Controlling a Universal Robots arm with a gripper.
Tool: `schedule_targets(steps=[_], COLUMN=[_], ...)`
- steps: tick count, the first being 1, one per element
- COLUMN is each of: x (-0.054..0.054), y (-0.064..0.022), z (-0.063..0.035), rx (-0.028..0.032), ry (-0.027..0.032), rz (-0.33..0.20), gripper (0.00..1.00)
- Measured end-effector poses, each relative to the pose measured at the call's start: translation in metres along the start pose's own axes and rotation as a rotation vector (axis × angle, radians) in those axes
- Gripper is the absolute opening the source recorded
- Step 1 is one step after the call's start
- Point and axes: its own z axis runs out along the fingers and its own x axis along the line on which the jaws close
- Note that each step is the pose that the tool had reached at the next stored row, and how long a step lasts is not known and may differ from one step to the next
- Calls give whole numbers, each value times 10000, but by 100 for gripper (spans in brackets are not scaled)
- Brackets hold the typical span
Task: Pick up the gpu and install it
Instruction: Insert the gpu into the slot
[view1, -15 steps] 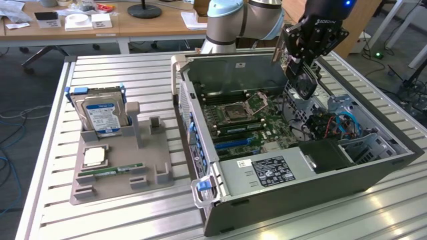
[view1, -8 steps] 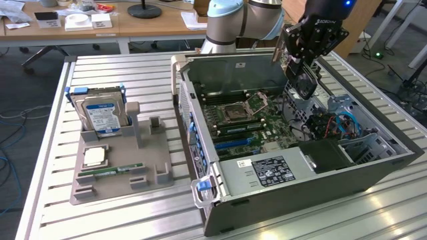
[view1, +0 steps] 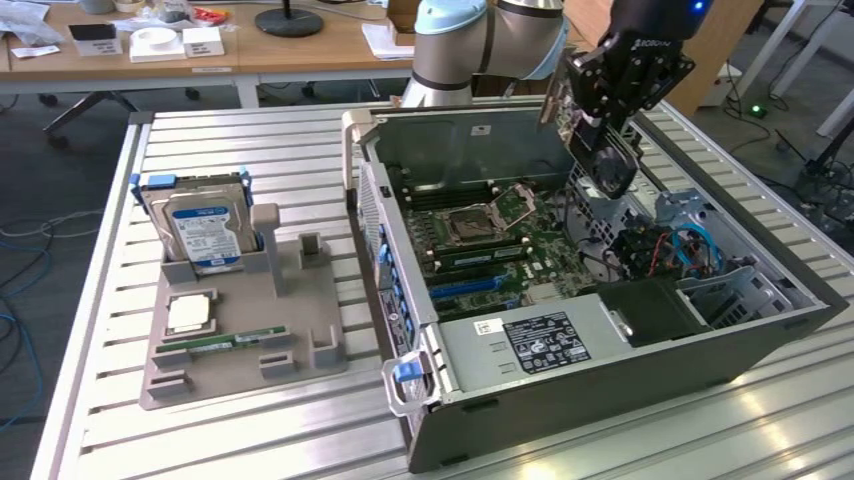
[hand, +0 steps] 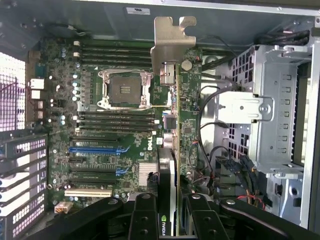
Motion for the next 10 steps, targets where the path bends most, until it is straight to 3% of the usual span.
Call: schedule_targets(steps=[10], x=[0], y=[0], z=[2], rx=[-40], ry=[55], rz=[-1699], gripper=[27])
